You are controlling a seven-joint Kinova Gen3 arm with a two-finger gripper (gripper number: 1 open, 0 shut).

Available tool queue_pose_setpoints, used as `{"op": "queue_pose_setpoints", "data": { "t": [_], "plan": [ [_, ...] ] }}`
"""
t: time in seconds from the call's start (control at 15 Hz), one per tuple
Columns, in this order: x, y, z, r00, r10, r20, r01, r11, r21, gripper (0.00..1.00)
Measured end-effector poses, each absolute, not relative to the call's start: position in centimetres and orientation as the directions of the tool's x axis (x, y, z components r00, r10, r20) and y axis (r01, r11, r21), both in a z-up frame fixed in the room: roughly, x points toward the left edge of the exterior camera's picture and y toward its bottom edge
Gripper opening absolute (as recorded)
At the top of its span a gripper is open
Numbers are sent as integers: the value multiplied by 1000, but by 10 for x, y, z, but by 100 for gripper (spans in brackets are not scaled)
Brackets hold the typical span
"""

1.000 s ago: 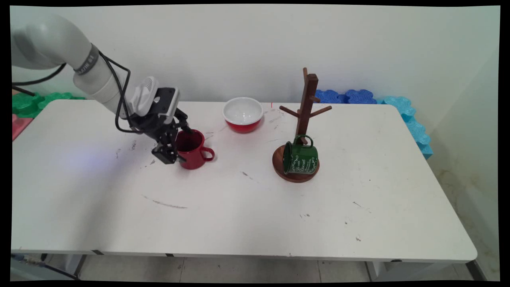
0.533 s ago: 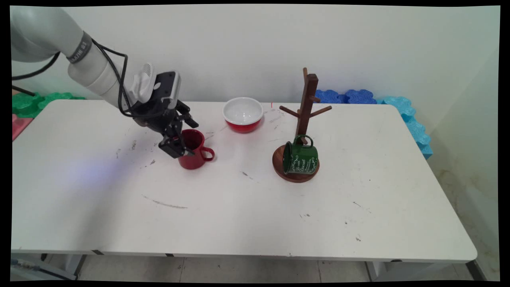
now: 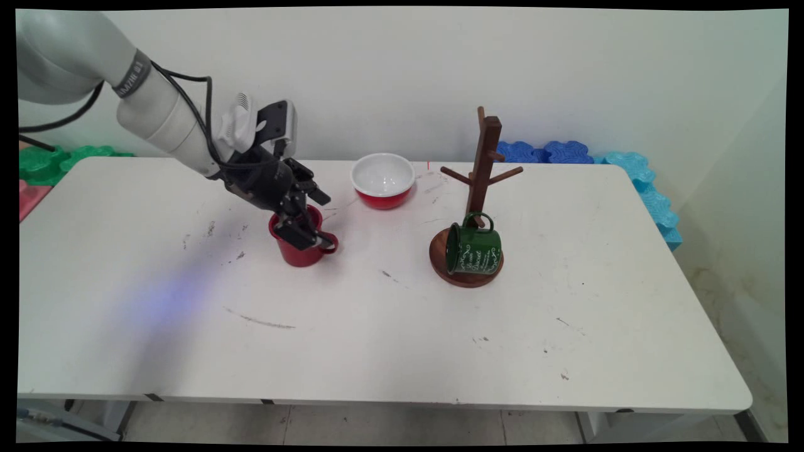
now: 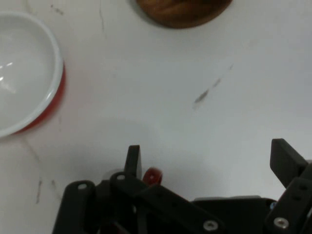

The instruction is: Pick up the green mug from the rack

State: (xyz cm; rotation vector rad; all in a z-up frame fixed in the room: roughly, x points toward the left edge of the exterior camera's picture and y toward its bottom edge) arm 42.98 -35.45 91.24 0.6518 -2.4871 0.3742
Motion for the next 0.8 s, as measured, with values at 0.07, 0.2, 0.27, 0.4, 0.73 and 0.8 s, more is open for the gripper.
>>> {"op": "queue_pose_setpoints", "data": {
  "t": [0.07,0.2,0.27,0.4,0.73,0.8],
  "plan": [
    [426,-354,912,-724,-383,574,-532,840,-112,100],
    [418,-354,910,-696,-403,595,-552,830,-84,100],
    [414,-355,908,-680,-412,606,-562,824,-70,100],
    [405,-356,905,-650,-430,627,-580,814,-42,100],
    [385,-358,898,-584,-466,665,-612,791,16,100],
    [382,-358,896,-573,-472,670,-617,787,27,100]
  ]
}}
